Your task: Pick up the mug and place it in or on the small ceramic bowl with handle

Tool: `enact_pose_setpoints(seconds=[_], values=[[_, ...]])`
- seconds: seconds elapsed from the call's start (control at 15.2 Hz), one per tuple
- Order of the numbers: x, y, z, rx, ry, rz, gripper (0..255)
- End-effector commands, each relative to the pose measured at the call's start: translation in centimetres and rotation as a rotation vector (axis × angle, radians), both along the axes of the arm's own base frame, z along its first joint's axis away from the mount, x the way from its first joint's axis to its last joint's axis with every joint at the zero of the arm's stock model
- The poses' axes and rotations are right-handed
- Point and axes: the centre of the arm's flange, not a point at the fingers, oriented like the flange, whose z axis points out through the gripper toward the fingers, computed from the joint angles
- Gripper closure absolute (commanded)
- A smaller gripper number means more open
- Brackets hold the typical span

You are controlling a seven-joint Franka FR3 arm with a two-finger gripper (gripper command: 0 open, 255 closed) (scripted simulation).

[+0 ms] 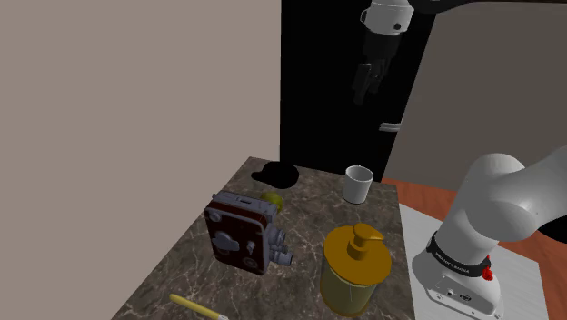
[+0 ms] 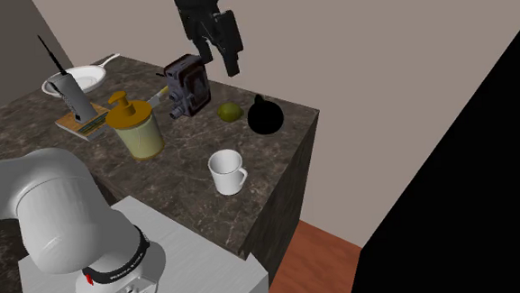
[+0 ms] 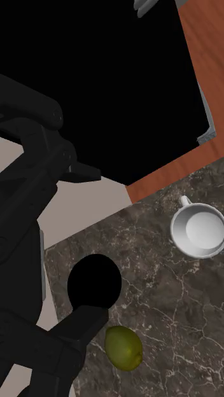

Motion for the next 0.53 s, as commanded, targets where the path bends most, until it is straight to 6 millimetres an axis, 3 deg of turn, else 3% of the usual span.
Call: enact_pose_setpoints(seconds=[0.0,0.46], values=[[0.0,0.0,0.0,0.0,0.0,0.0,0],[-0.4,1.2,-9.0,0.009,0.042,0.058,0]])
